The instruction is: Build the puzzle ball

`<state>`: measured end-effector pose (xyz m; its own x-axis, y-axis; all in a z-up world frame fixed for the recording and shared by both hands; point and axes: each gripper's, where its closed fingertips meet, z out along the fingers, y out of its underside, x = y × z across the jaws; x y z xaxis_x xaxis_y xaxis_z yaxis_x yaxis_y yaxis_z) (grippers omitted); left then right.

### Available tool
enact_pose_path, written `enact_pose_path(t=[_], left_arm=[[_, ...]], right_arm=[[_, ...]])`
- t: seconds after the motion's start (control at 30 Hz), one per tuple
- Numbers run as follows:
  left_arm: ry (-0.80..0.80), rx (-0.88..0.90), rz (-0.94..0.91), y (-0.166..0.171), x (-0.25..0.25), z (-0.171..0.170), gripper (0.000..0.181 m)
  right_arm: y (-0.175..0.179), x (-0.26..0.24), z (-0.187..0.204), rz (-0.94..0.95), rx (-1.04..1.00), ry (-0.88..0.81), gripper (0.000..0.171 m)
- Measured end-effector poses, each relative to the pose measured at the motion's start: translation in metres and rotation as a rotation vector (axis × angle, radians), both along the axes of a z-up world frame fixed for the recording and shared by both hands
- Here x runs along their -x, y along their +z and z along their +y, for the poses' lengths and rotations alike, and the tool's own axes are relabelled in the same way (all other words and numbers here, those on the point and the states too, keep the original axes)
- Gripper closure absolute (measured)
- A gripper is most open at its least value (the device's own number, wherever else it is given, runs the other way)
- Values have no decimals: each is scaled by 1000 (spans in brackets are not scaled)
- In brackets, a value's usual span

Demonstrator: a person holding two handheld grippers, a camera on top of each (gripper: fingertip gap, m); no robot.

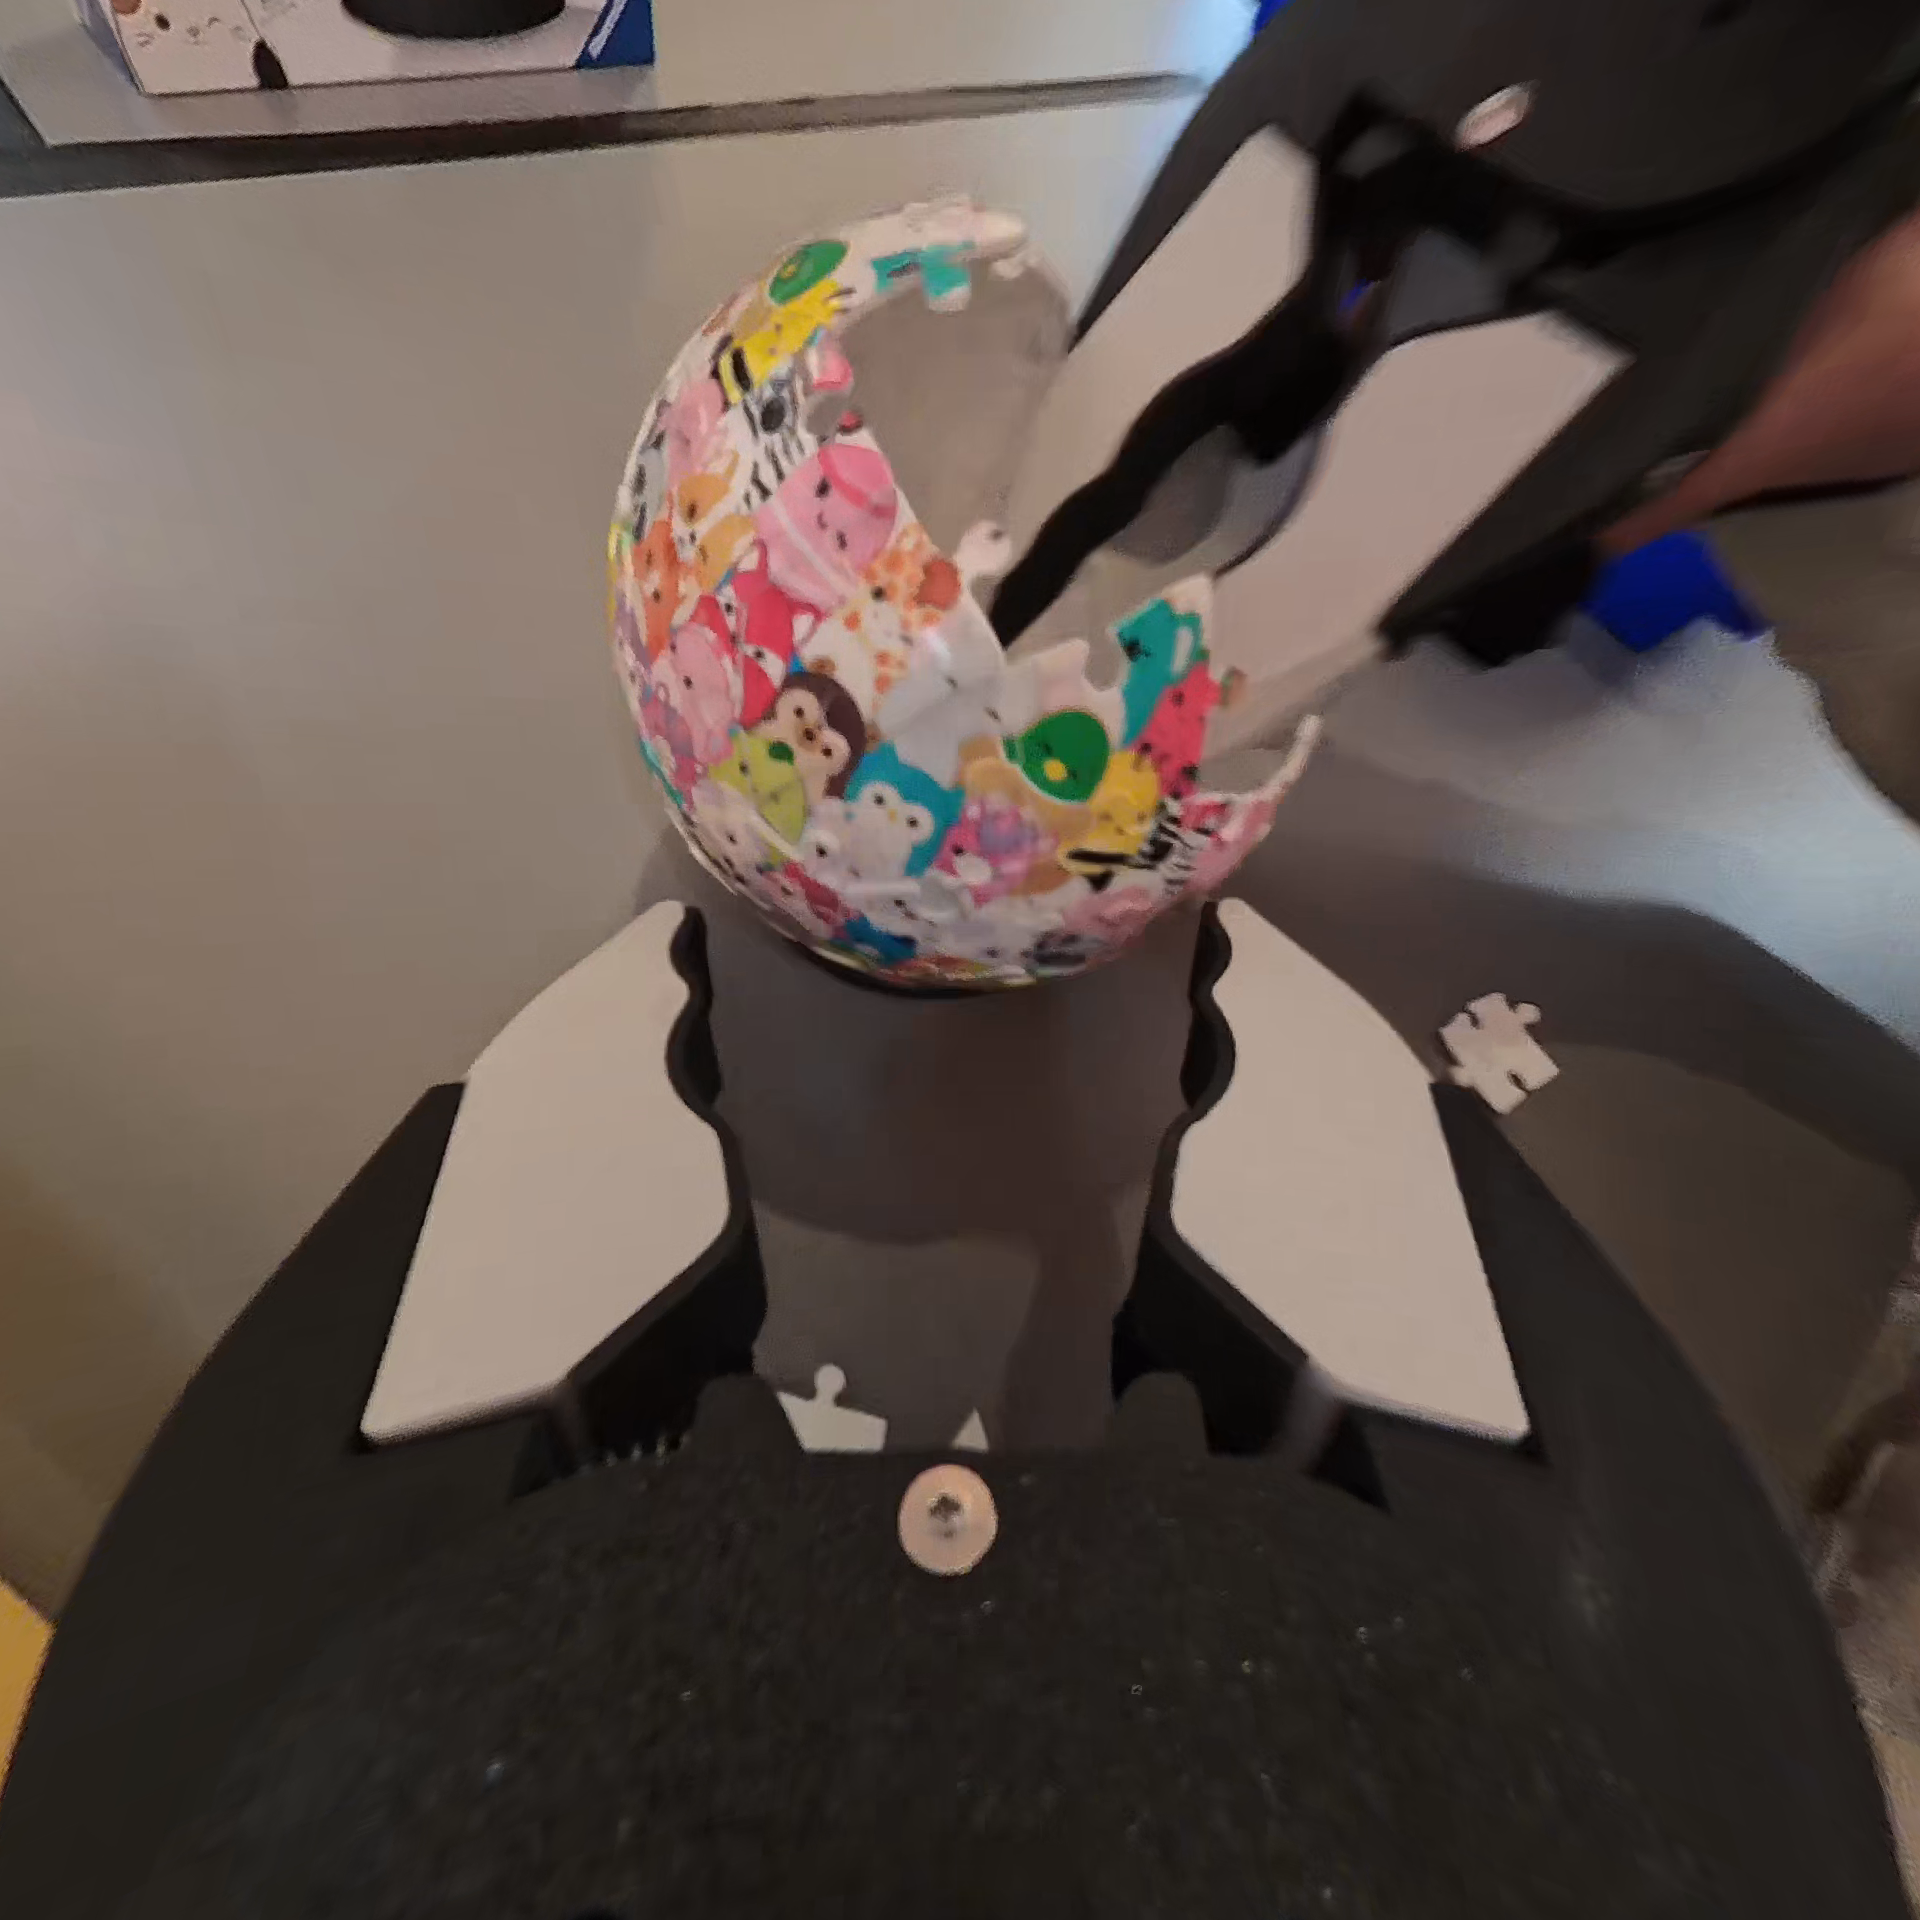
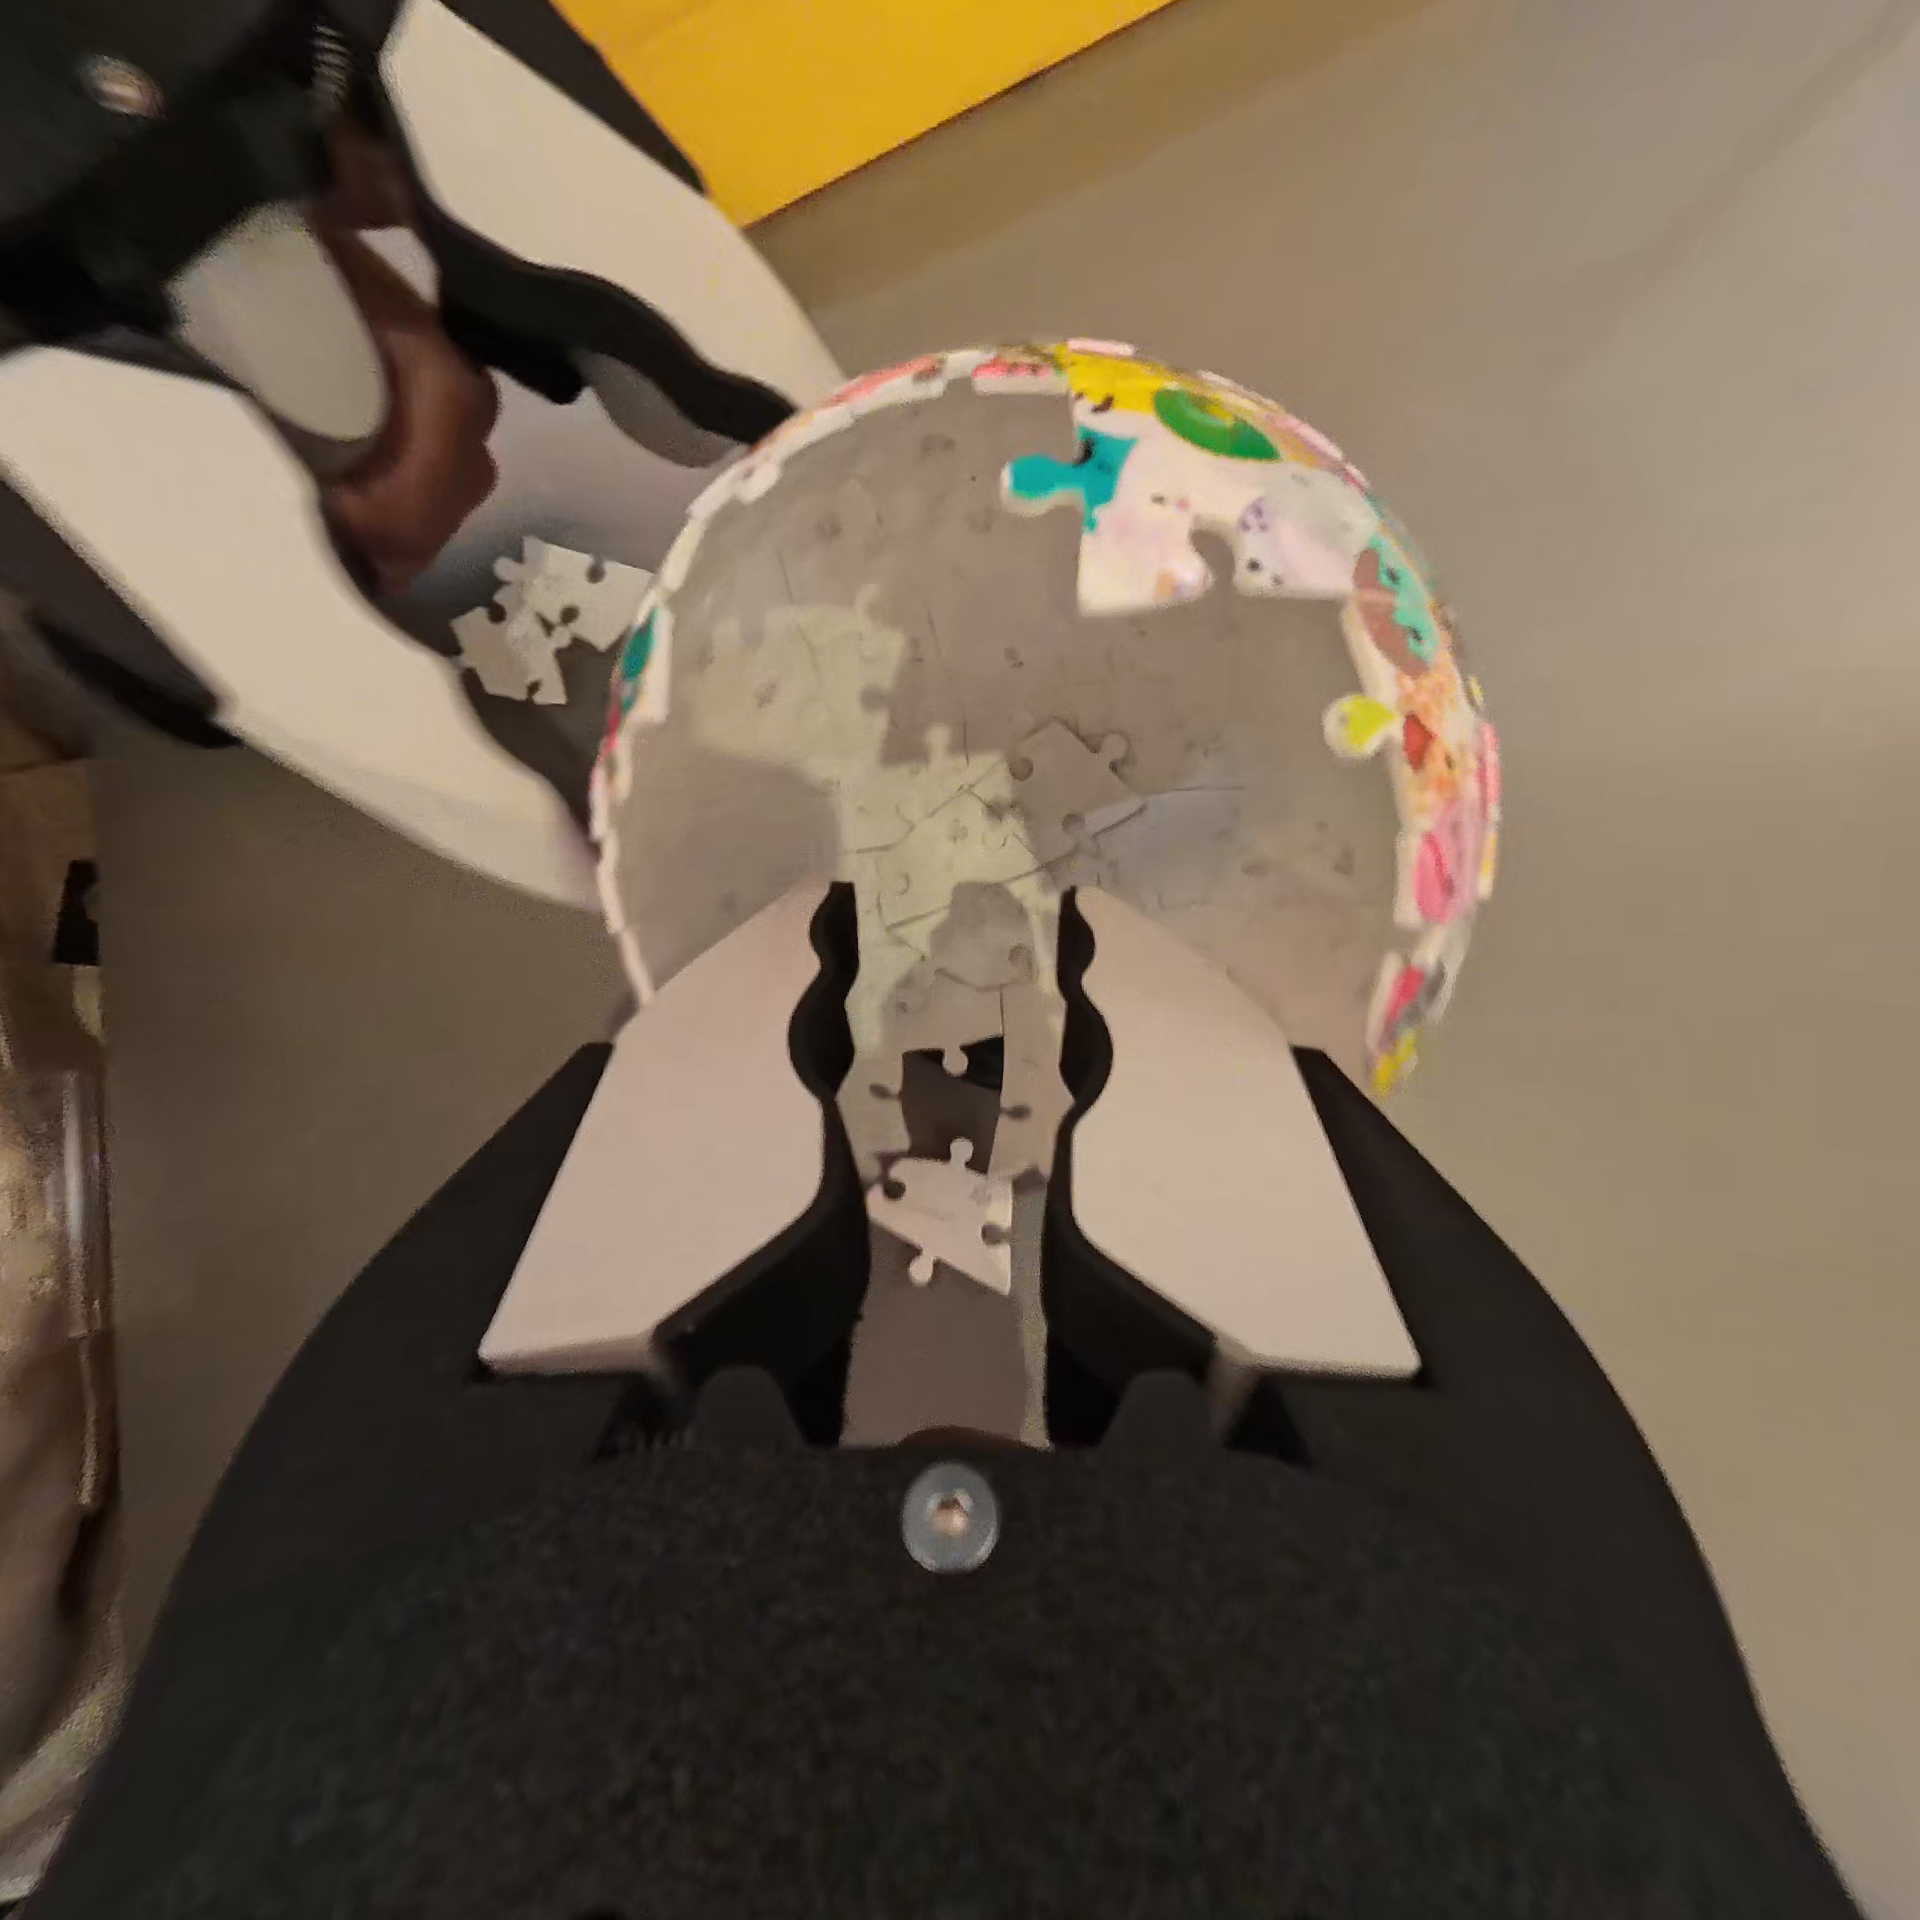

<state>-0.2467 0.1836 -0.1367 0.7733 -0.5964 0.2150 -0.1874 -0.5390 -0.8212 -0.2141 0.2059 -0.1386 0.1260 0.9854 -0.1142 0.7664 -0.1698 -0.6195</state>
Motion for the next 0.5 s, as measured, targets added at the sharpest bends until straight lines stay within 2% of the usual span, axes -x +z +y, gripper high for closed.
enact_pose_path(t=[0.03, 0.17, 0.23, 0.33, 0.43, 0.5], left_arm=[[2, 1, 14, -1, -1, 4, 88], [-59, 38, 4, -2, -7, 6, 90], [-117, 77, -16, -4, -11, 1, 82], [-188, 149, -38, -6, -11, -7, 83], [-155, 241, -33, -18, -5, -9, 84], [-82, 301, -121, -19, -9, -16, 85]], right_arm=[[6, -7, 0, 11, -13, -6, 135], [17, -51, 26, 62, -102, -134, 133], [14, -63, 34, 107, -44, -197, 126], [23, -72, 29, 16, 45, -107, 126], [66, -85, 42, -136, -89, 3, 122], [95, -82, 55, -199, -174, 117, 121]])
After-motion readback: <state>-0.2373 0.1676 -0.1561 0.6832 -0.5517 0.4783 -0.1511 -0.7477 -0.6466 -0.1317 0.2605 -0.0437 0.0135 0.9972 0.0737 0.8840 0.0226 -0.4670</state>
